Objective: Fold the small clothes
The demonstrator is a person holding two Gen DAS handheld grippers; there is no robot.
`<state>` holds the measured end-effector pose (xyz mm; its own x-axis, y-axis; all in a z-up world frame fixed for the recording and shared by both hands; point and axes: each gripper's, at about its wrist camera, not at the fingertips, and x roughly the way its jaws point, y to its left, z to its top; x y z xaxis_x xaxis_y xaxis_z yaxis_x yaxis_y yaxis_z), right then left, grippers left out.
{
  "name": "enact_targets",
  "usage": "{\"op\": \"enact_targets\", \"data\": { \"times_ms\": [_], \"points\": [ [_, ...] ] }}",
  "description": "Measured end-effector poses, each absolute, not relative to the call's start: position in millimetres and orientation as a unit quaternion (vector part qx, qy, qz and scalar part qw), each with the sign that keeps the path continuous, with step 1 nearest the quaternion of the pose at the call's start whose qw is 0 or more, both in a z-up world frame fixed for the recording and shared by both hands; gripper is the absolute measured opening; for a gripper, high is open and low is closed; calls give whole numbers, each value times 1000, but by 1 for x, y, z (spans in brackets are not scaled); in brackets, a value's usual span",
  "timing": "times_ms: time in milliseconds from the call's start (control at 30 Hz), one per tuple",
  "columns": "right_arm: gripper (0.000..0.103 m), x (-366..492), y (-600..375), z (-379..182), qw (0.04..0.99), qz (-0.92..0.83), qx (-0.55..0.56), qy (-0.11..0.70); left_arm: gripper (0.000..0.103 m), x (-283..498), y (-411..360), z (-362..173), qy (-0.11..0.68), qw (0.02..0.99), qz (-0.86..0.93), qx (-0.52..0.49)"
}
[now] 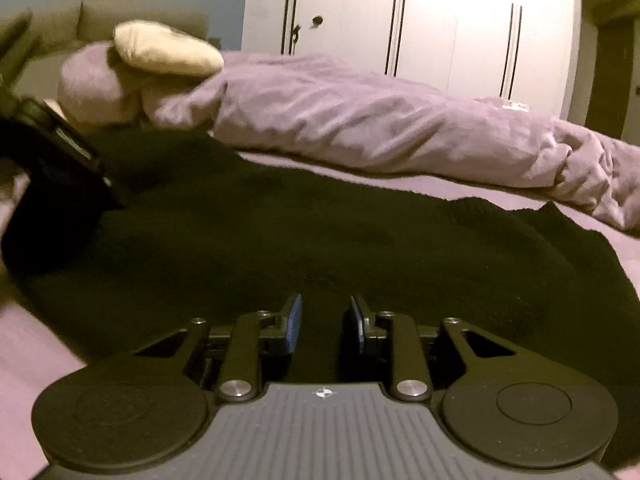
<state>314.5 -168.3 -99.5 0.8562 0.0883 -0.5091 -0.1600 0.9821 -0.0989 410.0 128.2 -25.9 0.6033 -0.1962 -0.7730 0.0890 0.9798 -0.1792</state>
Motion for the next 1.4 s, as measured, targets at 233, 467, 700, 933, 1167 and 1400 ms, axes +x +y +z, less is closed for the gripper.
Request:
{"op": "enact_targets", "data": {
  "times_ms": [233, 467, 700, 933, 1167, 1400],
  "points": [
    [25, 280, -222, -91, 969, 2, 3, 245, 84, 403, 141, -33, 447, 892, -55, -45],
    [48, 243, -226, -103, 967, 25, 27, 254, 86, 405, 167, -46, 484, 861, -76, -133],
    [53, 241, -224, -104, 966, 9, 33, 255, 60, 417, 160, -50, 493, 854, -107, -123],
    [53, 236, -224, -99, 966, 5, 43, 254, 29, 414, 142, -34, 479, 865, -112, -96],
    [55, 215, -234, -91, 969, 6, 66, 239, 27, 403, 117, 14, 459, 875, -114, -100],
    [56, 187, -262, -85, 970, -15, 95, 223, 26, 384, 38, 68, 433, 885, -140, -103]
  ]
}}
